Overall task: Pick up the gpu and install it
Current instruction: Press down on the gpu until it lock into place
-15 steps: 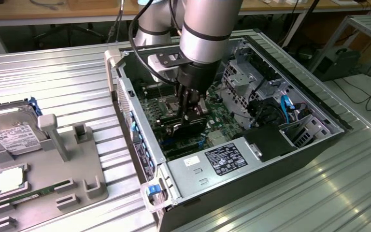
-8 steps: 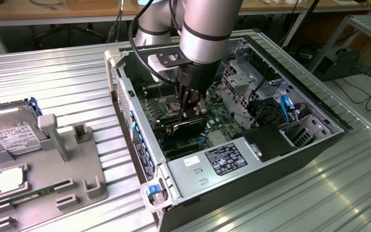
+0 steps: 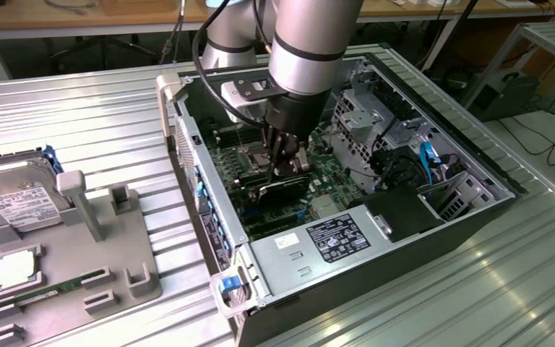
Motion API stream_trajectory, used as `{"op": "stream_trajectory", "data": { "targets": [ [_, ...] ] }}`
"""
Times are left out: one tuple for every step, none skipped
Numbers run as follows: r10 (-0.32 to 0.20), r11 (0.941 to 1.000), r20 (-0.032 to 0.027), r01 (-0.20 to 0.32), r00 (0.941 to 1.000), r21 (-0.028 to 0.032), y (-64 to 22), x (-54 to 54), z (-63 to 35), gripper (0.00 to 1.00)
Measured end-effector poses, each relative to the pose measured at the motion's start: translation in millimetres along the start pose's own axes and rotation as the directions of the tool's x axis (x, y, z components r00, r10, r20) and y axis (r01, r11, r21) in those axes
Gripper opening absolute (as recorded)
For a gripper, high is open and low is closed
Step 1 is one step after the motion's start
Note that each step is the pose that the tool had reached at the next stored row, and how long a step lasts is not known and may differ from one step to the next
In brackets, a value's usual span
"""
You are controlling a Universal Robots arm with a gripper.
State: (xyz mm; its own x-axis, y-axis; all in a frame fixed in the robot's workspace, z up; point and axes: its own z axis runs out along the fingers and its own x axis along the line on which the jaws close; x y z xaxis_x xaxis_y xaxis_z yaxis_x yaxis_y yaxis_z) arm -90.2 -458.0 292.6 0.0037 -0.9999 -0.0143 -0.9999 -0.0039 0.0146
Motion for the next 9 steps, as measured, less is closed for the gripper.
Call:
{"op": "stream_trajectory", "data": {
  "targets": [
    [0.0,1.0,0.0,0.0,1.0,0.0,0.0,0.0,0.0,0.11],
    [0.0,1.0,0.0,0.0,1.0,0.0,0.0,0.0,0.0,0.11],
    [0.0,1.0,0.0,0.0,1.0,0.0,0.1,0.0,0.0,0.11],
    [0.0,1.0,-0.0001,0.0,1.0,-0.0001,1.4,0.0,0.0,0.11],
    [0.0,1.0,-0.0002,0.0,1.0,-0.0001,4.8,0.0,0.0,0.11],
    [0.0,1.0,0.0,0.0,1.0,0.0,9.1,0.0,0.1,0.11],
    [0.0,1.0,0.0,0.0,1.0,0.0,13.6,0.0,0.2,0.11],
    [0.0,1.0,0.0,0.0,1.0,0.0,17.4,-0.1,0.2,0.11],
    [0.0,1.0,0.0,0.0,1.0,0.0001,21.1,-0.1,0.3,0.11]
  ]
}}
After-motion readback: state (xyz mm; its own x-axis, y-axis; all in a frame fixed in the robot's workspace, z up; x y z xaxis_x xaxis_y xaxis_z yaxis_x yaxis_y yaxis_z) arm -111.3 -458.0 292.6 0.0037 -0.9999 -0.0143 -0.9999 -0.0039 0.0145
